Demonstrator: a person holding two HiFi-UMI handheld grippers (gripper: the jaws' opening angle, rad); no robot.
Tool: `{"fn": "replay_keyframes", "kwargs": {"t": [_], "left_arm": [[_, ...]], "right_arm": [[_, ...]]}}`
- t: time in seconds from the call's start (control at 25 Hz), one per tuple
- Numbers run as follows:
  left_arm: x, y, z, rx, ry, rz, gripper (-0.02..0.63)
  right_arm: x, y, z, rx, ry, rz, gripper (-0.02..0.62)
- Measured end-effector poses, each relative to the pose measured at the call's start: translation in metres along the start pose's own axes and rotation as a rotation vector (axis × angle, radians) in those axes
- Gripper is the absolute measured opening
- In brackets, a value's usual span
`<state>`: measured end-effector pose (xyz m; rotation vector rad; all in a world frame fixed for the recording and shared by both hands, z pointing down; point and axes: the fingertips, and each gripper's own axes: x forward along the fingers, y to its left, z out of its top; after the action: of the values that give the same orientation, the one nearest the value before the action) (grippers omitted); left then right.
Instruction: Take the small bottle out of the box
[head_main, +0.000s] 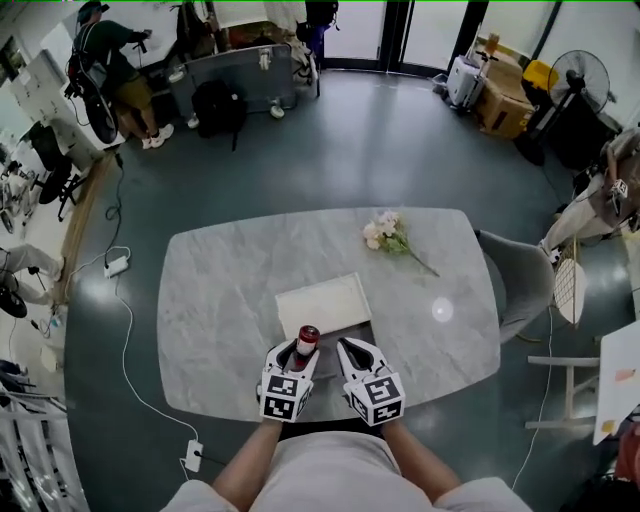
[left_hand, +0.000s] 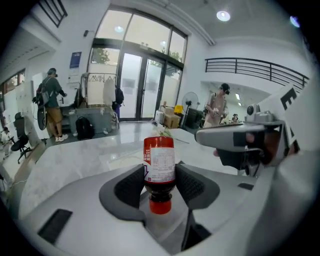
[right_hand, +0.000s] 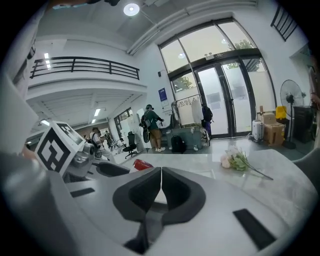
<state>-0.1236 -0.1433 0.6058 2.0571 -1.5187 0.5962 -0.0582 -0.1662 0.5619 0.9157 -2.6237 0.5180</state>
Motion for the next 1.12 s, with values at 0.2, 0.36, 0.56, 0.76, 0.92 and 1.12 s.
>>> {"fn": "replay_keyframes", "kwargs": {"t": [0.2,0.36,0.56,0.76,0.92,1.12], "left_arm": [[-0.019,0.017,0.035,-0.04,-0.131,0.059,0.21],[-0.042,0.027,0.062,-0.02,-0.24,0.105,0.21],[-0.071,0.033,0.099,-0.017,-0.346,0.135,0.21],[-0.092,0.031,0.13,0.002,-0.426,0.144,0.21],[-0.107,0.026,0.154,0.003,-0.486,0.139,0.21],[-0.13,0.025,0.183,0.02,-0.554,0.135,0.21]], "right_arm": [[0.007,0.011,0.029,-0.053,-0.05,-0.001,0.027],[0.003,0.022,0.053,-0.145,-0.097,0.003,0.027],[-0.008,0.028,0.098,-0.158,-0.192,0.003,0.027],[-0.023,0.031,0.138,-0.196,-0.281,-0.03,0.027],[-0.038,0.029,0.163,-0.223,-0.33,-0.05,0.026],[-0.057,0.023,0.194,-0.244,-0.402,-0.098,0.026]]}}
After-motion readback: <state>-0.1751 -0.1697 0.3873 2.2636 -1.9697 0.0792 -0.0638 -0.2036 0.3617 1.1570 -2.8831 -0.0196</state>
